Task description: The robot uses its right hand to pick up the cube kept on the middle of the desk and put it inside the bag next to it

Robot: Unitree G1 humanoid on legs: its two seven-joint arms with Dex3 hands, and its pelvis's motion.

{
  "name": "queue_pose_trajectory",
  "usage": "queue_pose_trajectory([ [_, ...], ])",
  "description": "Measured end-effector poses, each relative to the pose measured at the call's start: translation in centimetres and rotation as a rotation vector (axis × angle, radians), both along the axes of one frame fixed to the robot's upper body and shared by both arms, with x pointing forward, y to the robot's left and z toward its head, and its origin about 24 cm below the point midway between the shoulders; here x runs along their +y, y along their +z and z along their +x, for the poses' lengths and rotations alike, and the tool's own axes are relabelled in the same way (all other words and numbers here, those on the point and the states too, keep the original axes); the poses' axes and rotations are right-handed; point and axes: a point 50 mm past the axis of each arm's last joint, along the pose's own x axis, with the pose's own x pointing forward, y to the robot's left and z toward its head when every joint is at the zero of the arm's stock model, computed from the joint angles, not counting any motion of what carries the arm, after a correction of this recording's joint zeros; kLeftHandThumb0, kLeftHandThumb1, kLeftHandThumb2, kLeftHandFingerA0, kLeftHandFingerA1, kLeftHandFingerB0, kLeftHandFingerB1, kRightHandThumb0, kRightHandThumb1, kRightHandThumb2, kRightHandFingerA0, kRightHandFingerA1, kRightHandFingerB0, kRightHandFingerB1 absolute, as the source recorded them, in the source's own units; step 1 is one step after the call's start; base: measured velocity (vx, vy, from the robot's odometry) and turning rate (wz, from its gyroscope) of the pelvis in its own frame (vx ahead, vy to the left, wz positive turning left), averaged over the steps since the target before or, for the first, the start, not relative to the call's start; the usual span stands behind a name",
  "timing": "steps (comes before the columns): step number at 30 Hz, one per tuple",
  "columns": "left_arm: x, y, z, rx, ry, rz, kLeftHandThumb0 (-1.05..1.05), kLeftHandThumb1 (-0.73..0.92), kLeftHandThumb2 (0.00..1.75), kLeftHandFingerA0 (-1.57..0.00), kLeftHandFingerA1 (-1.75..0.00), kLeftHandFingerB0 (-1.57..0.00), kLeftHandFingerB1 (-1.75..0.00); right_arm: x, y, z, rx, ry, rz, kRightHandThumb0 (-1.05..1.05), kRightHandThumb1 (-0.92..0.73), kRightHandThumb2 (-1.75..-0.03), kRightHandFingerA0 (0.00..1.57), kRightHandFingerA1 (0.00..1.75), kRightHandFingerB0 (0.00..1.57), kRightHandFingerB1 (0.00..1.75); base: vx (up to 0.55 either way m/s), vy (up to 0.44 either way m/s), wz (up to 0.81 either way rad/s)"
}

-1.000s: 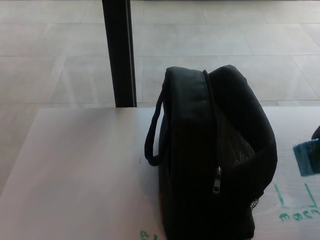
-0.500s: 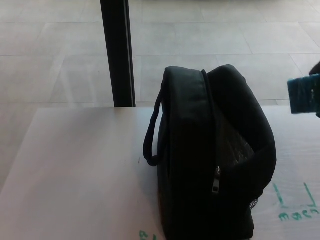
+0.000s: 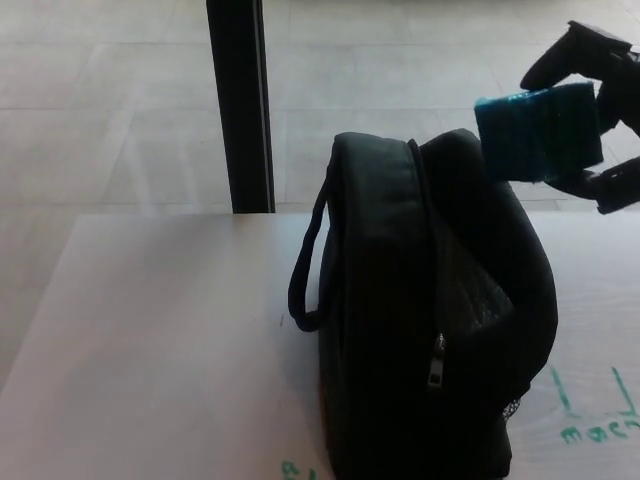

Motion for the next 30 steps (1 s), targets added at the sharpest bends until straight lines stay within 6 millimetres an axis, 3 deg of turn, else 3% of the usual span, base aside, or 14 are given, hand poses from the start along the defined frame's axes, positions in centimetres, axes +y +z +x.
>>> queue_pose_trajectory([
  [5, 0.0, 0.0, 0.0, 0.0, 0.004, -0.003, -0.76, 0.69, 0.6, -0.25, -0.53, -0.18, -0.39, 1.1, 0.9, -0.5, -0.016, 0.055, -0.029, -0.22, -0.51, -1.1, 0.93, 1.75, 0.85, 1.34, 0.0, 0.0, 0.0],
  [7, 0.0, 0.0, 0.0, -0.002, 0.003, -0.002, -0.78, 0.53, 0.83, -0.21, -0.56, -0.16, -0.48, 1.4, 0.7, -0.6, -0.011, 0.068, -0.06, -0.24, -0.52, -1.07, 0.92, 1.75, 0.85, 1.32, 0.0, 0.0, 0.0],
  [8, 0.0, 0.1, 0.0, -0.004, 0.003, -0.002, -0.75, 0.67, 0.6, -0.24, -0.54, -0.18, -0.39, 1.5, 0.6, -0.7, -0.007, 0.074, -0.077, -0.25, -0.54, -1.01, 0.92, 1.75, 0.86, 1.25, 0.0, 0.0, 0.0],
  [10, 0.1, 0.1, 0.0, -0.007, 0.006, -0.003, -0.79, 0.52, 0.84, -0.21, -0.55, -0.16, -0.47, 1.5, 0.3, -0.9, 0.0, 0.082, -0.104, -0.21, -0.47, -1.16, 0.91, 1.75, 0.82, 1.49, 0.0, 0.0, 0.0],
  [12, 0.1, 0.0, -0.1, -0.002, 0.012, -0.006, -0.8, 0.51, 0.84, -0.21, -0.56, -0.16, -0.47, 1.6, 0.0, -1.2, 0.019, 0.088, -0.14, -0.22, -0.52, -1.04, 0.93, 1.75, 0.86, 1.26, 0.0, 0.0, 0.0],
  [15, 0.2, -0.2, -0.3, 0.009, 0.021, -0.011, -0.81, 0.53, 0.85, -0.21, -0.56, -0.18, -0.48, 1.7, -0.8, -1.6, 0.056, 0.105, -0.2, -0.19, -0.44, -1.14, 0.9, 1.73, 0.81, 1.51, 0.0, 0.0, 0.0],
  [20, 0.1, -0.1, -0.1, 0.004, 0.018, -0.009, -0.78, 0.53, 0.84, -0.22, -0.56, -0.17, -0.47, 1.6, -2.2, -2.1, 0.1, 0.135, -0.273, -0.22, -0.43, -1.13, 0.92, 1.75, 0.82, 1.51, 0.0, 0.0, 0.0],
  [21, 0.1, -0.1, -0.1, 0.003, 0.017, -0.008, -0.78, 0.53, 0.84, -0.21, -0.55, -0.16, -0.47, 1.6, -2.4, -2.1, 0.104, 0.14, -0.281, -0.22, -0.45, -1.16, 1.09, 1.73, 0.79, 1.44, 0.0, 0.0, 0.0],
  [22, 0.1, 0.0, -0.1, 0.001, 0.015, -0.008, -0.79, 0.54, 0.86, -0.2, -0.55, -0.15, -0.46, 1.7, -2.6, -2.2, 0.111, 0.147, -0.293, -0.22, -0.43, -1.15, 0.92, 1.75, 0.82, 1.51, 0.0, 0.0, 0.0],
  [23, 0.1, 0.0, 0.0, 0.0, 0.012, -0.007, -0.76, 0.69, 0.6, -0.24, -0.52, -0.18, -0.39, 1.9, -2.8, -2.2, 0.116, 0.154, -0.303, -0.25, -0.45, -1.1, 0.89, 1.75, 0.82, 1.47, 0.0, 0.0, 0.0],
  [24, 0.1, 0.0, 0.0, 0.0, 0.01, -0.007, -0.79, 0.53, 0.85, -0.21, -0.56, -0.16, -0.47, 2.0, -3.0, -2.3, 0.122, 0.161, -0.314, -0.25, -0.46, -1.07, 0.9, 1.73, 0.83, 1.44, 0.0, 0.0, 0.0],
  [27, 0.0, 0.0, 0.0, 0.001, 0.009, -0.008, -0.78, 0.55, 0.85, -0.2, -0.55, -0.17, -0.47, 2.5, -3.5, -2.3, 0.137, 0.176, -0.346, -0.26, -0.49, -1.01, 0.89, 1.75, 0.77, 1.51, 0.0, 0.0, 0.0],
  [28, 0.0, 0.0, 0.0, 0.001, 0.007, -0.008, -0.76, 0.69, 0.6, -0.25, -0.53, -0.19, -0.39, 2.6, -3.6, -2.3, 0.14, 0.18, -0.354, -0.26, -0.48, -1.02, 0.9, 1.75, 0.78, 1.52, 0.0, 0.0, 0.0],
  [30, 0.0, 0.0, 0.0, 0.001, 0.003, -0.008, -0.79, 0.54, 0.84, -0.2, -0.54, -0.15, -0.46, 3.1, -3.9, -2.2, 0.147, 0.191, -0.363, -0.25, -0.48, -1.01, 0.89, 1.75, 0.77, 1.51, 0.0, 0.0, 0.0],
])
